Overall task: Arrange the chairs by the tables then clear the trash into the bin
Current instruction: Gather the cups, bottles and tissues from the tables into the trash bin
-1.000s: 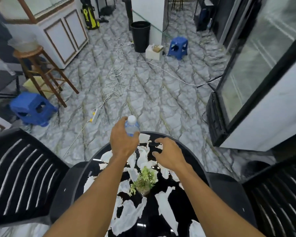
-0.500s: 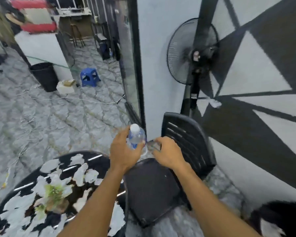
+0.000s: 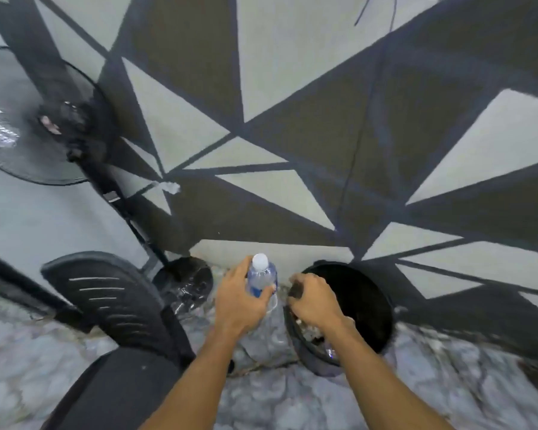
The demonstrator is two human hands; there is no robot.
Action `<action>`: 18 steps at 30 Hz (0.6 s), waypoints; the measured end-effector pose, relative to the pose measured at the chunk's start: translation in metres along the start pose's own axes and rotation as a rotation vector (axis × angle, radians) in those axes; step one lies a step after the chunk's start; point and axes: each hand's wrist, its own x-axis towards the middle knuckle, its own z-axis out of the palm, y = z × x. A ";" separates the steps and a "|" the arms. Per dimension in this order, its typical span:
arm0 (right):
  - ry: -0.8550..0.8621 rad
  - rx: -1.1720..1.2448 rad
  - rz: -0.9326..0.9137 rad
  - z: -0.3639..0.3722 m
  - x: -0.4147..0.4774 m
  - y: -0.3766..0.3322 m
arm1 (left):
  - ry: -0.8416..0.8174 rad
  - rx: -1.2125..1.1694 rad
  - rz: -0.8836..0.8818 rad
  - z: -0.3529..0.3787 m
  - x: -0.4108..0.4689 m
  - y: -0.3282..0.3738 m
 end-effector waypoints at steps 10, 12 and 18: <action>0.047 0.076 0.378 -0.029 0.040 0.162 | -0.396 -0.071 -0.081 0.177 0.048 0.012; 0.031 0.026 0.416 -0.033 0.057 0.181 | -0.430 -0.057 -0.113 0.204 0.062 0.006; -0.001 0.066 0.496 -0.028 0.105 0.219 | -0.514 -0.013 -0.206 0.265 0.099 -0.007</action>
